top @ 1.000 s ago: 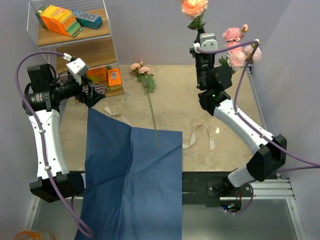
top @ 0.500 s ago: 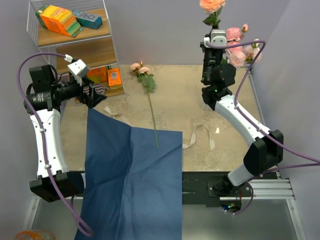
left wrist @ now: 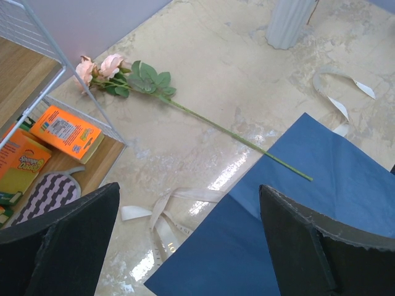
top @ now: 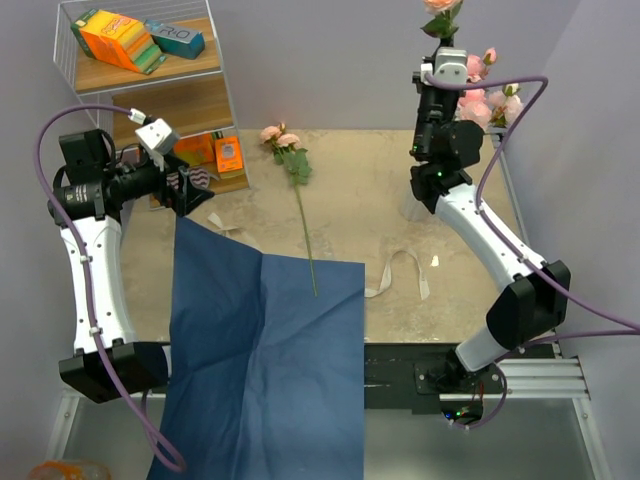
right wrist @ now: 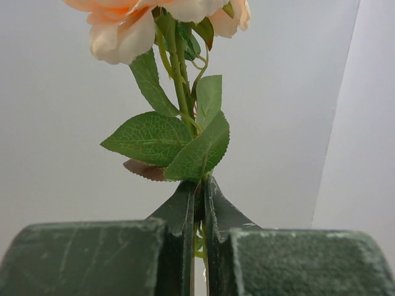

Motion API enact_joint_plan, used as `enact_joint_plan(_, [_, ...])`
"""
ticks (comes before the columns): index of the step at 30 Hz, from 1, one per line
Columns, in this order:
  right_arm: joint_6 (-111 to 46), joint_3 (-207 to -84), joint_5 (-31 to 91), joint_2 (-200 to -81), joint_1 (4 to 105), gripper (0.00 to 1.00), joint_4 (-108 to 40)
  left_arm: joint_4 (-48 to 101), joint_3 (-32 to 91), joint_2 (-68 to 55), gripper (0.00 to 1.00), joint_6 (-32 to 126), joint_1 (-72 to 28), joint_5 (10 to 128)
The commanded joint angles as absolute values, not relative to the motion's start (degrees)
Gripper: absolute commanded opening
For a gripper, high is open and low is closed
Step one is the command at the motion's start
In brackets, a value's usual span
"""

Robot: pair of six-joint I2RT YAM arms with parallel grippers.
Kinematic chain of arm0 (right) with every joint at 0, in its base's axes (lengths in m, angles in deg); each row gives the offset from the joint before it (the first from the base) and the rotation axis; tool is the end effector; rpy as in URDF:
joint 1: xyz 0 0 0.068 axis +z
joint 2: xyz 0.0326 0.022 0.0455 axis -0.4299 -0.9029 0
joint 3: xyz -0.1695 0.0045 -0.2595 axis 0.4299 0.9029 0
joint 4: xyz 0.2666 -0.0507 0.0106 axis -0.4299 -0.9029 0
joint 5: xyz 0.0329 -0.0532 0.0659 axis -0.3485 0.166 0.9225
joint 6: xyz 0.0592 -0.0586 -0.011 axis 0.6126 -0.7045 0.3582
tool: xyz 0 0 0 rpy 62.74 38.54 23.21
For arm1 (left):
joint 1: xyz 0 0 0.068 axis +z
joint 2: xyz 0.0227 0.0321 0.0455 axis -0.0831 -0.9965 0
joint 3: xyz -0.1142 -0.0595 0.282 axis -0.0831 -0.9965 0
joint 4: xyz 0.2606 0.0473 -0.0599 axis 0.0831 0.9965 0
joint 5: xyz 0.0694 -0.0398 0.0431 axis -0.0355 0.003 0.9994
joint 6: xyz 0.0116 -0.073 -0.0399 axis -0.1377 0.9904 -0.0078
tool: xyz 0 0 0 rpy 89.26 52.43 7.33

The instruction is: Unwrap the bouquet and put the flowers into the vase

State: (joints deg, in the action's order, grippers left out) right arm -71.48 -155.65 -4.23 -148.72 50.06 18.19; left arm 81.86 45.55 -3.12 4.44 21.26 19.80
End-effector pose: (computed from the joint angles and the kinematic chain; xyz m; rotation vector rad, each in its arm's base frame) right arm 0.3508 0.1250 0.5617 0.0387 0.8450 -0.2925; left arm 0.2535 0.0103 0.4604 0.7440 1.7963 -0.5674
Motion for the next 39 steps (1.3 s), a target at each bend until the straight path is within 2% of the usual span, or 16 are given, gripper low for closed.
enact_joint_plan(1, [-72.76, -155.84, -6.59, -149.16, 49.2, 0.0, 20.28, 83.36, 47.67, -2.3, 0.99, 2.8, 21.73, 17.81])
enact_joint_plan(14, [-66.63, -150.12, -13.62, -149.43, 48.49, 0.0, 19.75, 86.18, 50.4, -2.39, 0.99, -0.37, 21.73, 19.21])
enact_joint_plan(19, [-59.32, -150.46, -17.05, -148.98, 48.75, 0.0, 7.67, 89.86, 53.21, -3.18, 0.99, -3.09, 21.64, 17.82])
enact_joint_plan(21, [-53.62, -154.31, -18.19, -149.07, 48.93, 0.1, -0.68, 92.49, 54.61, -4.49, 0.99, -4.5, 21.73, 16.32])
enact_joint_plan(22, [-51.86, -155.56, -18.89, -149.25, 49.19, 0.21, -7.95, 92.77, 54.8, -4.76, 0.99, -4.5, 21.73, 15.97])
enact_joint_plan(24, [-48.86, -156.45, -20.3, -148.64, 49.8, 0.28, -11.79, 92.6, 54.62, -5.2, 0.99, -4.51, 21.64, 15.35])
enact_joint_plan(25, [-48.68, -156.01, -21.78, -148.11, 50.51, 0.41, -12.15, 92.33, 54.53, -5.29, 0.99, -4.42, 21.73, 15.09])
enact_joint_plan(28, [-48.33, -155.3, -23.72, -146.53, 50.86, 0.63, -14.68, 91.63, 54.8, -5.46, 0.99, -3.72, 21.64, 15.17])
enact_joint_plan(39, [-43.84, -156.19, -26.97, -140.29, 52.09, 0.68, -20.77, 92.16, 56.73, -5.38, 0.99, -3.36, 21.55, 17.11])
